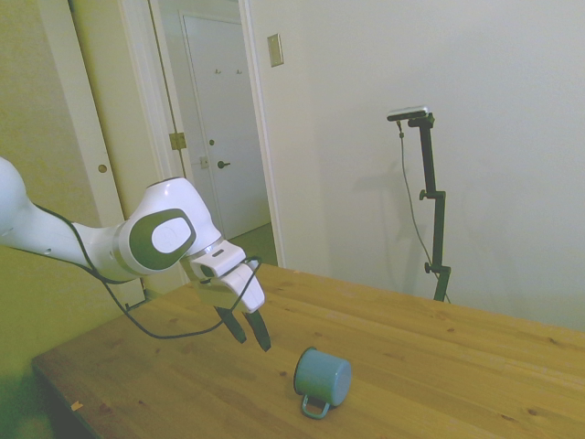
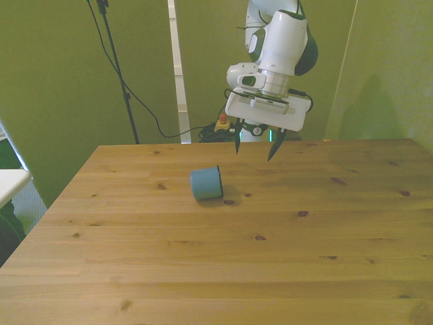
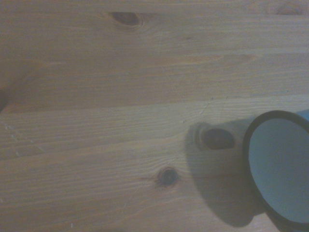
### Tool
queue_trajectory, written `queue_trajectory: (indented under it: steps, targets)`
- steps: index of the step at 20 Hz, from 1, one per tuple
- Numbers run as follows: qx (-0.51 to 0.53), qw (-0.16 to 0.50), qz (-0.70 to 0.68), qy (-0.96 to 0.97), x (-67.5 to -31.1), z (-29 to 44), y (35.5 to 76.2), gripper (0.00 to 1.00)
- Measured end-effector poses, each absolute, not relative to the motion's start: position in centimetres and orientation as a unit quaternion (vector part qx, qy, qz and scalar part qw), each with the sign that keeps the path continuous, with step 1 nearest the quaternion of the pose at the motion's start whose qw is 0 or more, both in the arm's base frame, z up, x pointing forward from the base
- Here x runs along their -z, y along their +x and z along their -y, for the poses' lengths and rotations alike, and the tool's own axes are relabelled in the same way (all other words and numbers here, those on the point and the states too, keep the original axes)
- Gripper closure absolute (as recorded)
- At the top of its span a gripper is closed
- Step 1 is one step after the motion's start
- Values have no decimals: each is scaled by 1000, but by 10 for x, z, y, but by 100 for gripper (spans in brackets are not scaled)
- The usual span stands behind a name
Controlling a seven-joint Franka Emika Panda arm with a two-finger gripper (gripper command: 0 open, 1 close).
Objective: Flip the mug upright
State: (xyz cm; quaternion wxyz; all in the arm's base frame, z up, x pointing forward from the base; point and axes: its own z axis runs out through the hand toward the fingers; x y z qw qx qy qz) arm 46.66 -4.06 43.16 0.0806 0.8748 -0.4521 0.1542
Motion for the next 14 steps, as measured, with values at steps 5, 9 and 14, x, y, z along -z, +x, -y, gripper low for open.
queue_trajectory:
  steps: [5,9,14]
  targets:
    - [-174,141,416,881,-417,44,476,0]
    - [-197,195,390,878,-404,45,484,0]
    - [-212,250,393,859,-387,49,491,0]
